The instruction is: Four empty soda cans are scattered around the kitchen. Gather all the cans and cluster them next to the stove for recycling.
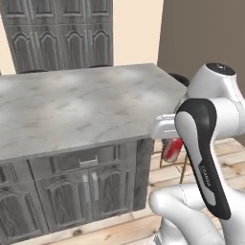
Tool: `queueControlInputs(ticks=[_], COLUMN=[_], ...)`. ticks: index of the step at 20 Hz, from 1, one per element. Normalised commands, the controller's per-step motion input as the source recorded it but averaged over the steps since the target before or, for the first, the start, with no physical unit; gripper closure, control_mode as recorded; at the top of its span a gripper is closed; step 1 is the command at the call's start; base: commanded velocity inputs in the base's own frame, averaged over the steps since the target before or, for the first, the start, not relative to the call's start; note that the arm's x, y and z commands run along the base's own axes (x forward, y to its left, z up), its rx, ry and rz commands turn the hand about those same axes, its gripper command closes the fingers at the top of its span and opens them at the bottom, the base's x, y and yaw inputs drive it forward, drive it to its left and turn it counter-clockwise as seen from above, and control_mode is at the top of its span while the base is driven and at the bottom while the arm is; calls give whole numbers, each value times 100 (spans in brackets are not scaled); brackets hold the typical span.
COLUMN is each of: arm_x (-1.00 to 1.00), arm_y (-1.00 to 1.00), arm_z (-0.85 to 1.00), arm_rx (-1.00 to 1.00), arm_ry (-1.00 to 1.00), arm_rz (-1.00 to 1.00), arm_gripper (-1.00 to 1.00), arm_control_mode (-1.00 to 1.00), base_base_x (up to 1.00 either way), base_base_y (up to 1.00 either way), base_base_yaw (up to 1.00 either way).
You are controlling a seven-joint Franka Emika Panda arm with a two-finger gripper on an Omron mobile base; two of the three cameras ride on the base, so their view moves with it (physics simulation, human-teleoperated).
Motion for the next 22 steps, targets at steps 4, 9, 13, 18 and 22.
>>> queueControlInputs(ticks=[4, 9, 13, 18, 22], arm_x=[0, 0, 0, 0, 0], arm_y=[0, 0, 0, 0, 0], arm_z=[0, 0, 0, 0, 0], arm_rx=[0, 0, 0, 0, 0], arm_ry=[0, 0, 0, 0, 0], arm_rz=[0, 0, 0, 0, 0], arm_gripper=[100, 100, 100, 100, 100], arm_control_mode=[100, 100, 100, 100, 100], base_base_x=[-57, -35, -29, -37, -41], base_base_y=[97, 100, 100, 100, 100], base_base_yaw=[0, 0, 0, 0, 0])
